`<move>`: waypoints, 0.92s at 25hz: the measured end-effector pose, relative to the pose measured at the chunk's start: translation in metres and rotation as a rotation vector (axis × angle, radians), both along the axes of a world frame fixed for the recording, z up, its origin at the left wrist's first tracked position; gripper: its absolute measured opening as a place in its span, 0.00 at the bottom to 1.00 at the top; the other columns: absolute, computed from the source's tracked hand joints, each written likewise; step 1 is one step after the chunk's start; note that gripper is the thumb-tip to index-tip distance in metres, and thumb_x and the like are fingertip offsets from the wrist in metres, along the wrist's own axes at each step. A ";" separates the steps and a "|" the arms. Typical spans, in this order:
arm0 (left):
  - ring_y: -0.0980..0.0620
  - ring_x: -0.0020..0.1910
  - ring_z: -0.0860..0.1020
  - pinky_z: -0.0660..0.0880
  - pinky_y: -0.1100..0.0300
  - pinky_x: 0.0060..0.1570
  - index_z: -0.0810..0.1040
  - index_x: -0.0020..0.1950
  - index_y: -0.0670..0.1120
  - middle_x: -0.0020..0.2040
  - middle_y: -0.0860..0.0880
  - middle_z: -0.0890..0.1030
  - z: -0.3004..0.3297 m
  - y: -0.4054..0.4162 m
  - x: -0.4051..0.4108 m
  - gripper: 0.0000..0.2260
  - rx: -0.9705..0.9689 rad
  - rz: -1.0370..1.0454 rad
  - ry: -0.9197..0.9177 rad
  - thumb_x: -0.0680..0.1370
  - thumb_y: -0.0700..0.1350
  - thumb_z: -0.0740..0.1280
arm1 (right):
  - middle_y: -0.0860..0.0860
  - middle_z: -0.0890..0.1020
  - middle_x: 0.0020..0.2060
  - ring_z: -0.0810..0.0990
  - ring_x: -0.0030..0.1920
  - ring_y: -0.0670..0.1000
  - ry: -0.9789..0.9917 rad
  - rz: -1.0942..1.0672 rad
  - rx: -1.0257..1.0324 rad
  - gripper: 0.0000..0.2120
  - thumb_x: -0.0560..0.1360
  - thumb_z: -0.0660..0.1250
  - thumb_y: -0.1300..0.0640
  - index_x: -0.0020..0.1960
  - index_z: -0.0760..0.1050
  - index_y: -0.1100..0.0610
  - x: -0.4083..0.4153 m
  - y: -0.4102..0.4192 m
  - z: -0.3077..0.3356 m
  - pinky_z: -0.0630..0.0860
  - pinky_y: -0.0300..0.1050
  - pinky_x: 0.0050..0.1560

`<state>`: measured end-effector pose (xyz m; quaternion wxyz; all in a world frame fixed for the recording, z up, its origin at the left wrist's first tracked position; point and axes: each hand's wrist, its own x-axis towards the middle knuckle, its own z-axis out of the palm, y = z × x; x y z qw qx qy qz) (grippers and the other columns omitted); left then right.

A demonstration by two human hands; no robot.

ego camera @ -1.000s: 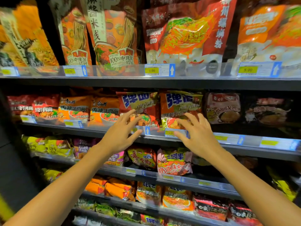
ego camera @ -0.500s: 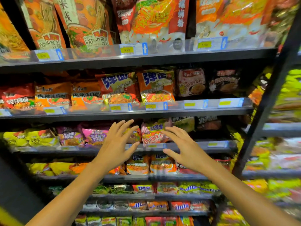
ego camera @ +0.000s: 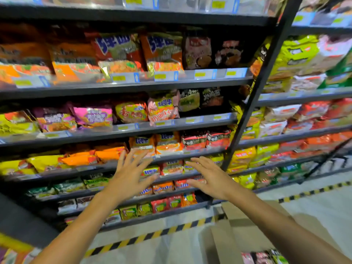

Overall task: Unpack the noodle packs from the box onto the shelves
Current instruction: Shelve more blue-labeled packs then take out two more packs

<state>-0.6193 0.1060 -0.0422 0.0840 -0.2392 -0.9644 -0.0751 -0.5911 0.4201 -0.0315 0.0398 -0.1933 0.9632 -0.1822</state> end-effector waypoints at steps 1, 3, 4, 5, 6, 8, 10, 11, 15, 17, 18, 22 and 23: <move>0.42 0.79 0.54 0.42 0.37 0.76 0.70 0.74 0.55 0.79 0.52 0.61 -0.008 0.005 0.006 0.37 0.009 -0.016 -0.017 0.76 0.74 0.42 | 0.44 0.59 0.79 0.51 0.80 0.49 -0.007 -0.020 0.010 0.33 0.77 0.55 0.31 0.79 0.57 0.42 0.012 0.006 -0.007 0.56 0.55 0.78; 0.44 0.80 0.50 0.40 0.38 0.76 0.67 0.75 0.56 0.80 0.53 0.59 -0.020 0.019 0.014 0.36 0.000 -0.040 -0.072 0.76 0.73 0.42 | 0.45 0.61 0.78 0.54 0.79 0.50 -0.027 -0.068 0.013 0.34 0.77 0.56 0.30 0.79 0.58 0.43 0.036 0.022 -0.019 0.58 0.54 0.77; 0.45 0.80 0.49 0.39 0.39 0.76 0.66 0.76 0.57 0.80 0.54 0.57 -0.026 0.030 0.019 0.37 -0.016 -0.056 -0.103 0.75 0.74 0.41 | 0.46 0.62 0.78 0.55 0.79 0.51 -0.055 -0.101 0.021 0.36 0.76 0.55 0.29 0.79 0.58 0.43 0.048 0.034 -0.025 0.58 0.54 0.77; 0.46 0.80 0.47 0.38 0.40 0.76 0.64 0.76 0.58 0.80 0.54 0.56 -0.032 0.039 0.023 0.37 -0.023 -0.074 -0.126 0.74 0.74 0.40 | 0.46 0.62 0.78 0.55 0.79 0.52 -0.076 -0.132 0.015 0.39 0.73 0.52 0.26 0.79 0.58 0.43 0.060 0.046 -0.029 0.58 0.54 0.77; 0.46 0.80 0.46 0.38 0.41 0.76 0.63 0.77 0.59 0.80 0.55 0.54 -0.037 0.049 0.028 0.37 -0.017 -0.098 -0.148 0.74 0.74 0.40 | 0.47 0.62 0.78 0.55 0.79 0.53 -0.093 -0.171 0.013 0.41 0.71 0.50 0.23 0.79 0.58 0.43 0.070 0.060 -0.035 0.58 0.55 0.77; 0.47 0.80 0.45 0.37 0.42 0.76 0.60 0.77 0.59 0.81 0.55 0.53 -0.047 0.080 0.038 0.36 -0.021 -0.167 -0.195 0.75 0.74 0.41 | 0.48 0.62 0.78 0.56 0.78 0.53 -0.110 -0.253 0.011 0.40 0.73 0.55 0.26 0.79 0.60 0.45 0.097 0.095 -0.044 0.58 0.54 0.77; 0.46 0.80 0.44 0.38 0.41 0.76 0.59 0.78 0.59 0.81 0.55 0.52 -0.054 0.118 0.047 0.37 -0.039 -0.209 -0.235 0.74 0.74 0.41 | 0.48 0.62 0.78 0.56 0.78 0.52 -0.119 -0.304 -0.002 0.34 0.77 0.63 0.35 0.79 0.60 0.46 0.125 0.135 -0.053 0.58 0.52 0.77; 0.46 0.80 0.44 0.38 0.41 0.76 0.59 0.78 0.59 0.81 0.55 0.53 -0.058 0.138 0.052 0.38 -0.044 -0.226 -0.249 0.73 0.75 0.41 | 0.47 0.61 0.78 0.56 0.78 0.51 -0.118 -0.325 -0.001 0.33 0.78 0.64 0.38 0.79 0.60 0.47 0.139 0.154 -0.057 0.59 0.51 0.76; 0.44 0.79 0.50 0.41 0.43 0.77 0.61 0.78 0.56 0.79 0.53 0.58 -0.078 0.261 0.087 0.39 -0.040 -0.374 -0.320 0.72 0.75 0.42 | 0.47 0.60 0.78 0.58 0.78 0.51 -0.173 -0.495 -0.001 0.33 0.78 0.64 0.38 0.79 0.57 0.45 0.214 0.257 -0.071 0.60 0.49 0.75; 0.43 0.79 0.52 0.44 0.43 0.76 0.62 0.77 0.56 0.79 0.53 0.58 -0.092 0.327 0.111 0.35 -0.067 -0.442 -0.343 0.75 0.72 0.49 | 0.48 0.60 0.78 0.58 0.78 0.53 -0.197 -0.569 -0.014 0.35 0.78 0.63 0.36 0.79 0.56 0.44 0.255 0.313 -0.082 0.60 0.52 0.76; 0.44 0.79 0.52 0.44 0.45 0.76 0.62 0.77 0.55 0.79 0.53 0.58 -0.098 0.355 0.122 0.33 -0.085 -0.467 -0.351 0.77 0.70 0.53 | 0.49 0.61 0.78 0.58 0.78 0.54 -0.209 -0.592 -0.014 0.35 0.77 0.63 0.36 0.79 0.56 0.45 0.273 0.338 -0.087 0.60 0.53 0.76; 0.45 0.78 0.54 0.46 0.51 0.75 0.62 0.77 0.54 0.78 0.51 0.61 -0.118 0.452 0.161 0.34 -0.127 -0.545 -0.392 0.74 0.67 0.52 | 0.50 0.63 0.77 0.61 0.77 0.53 -0.276 -0.673 -0.060 0.35 0.77 0.64 0.36 0.79 0.58 0.47 0.327 0.427 -0.103 0.61 0.50 0.75; 0.45 0.78 0.54 0.47 0.50 0.75 0.61 0.78 0.53 0.78 0.50 0.60 -0.123 0.470 0.168 0.35 -0.148 -0.549 -0.419 0.74 0.67 0.51 | 0.49 0.63 0.77 0.62 0.76 0.52 -0.287 -0.683 -0.076 0.35 0.77 0.65 0.38 0.79 0.58 0.48 0.334 0.444 -0.106 0.60 0.47 0.75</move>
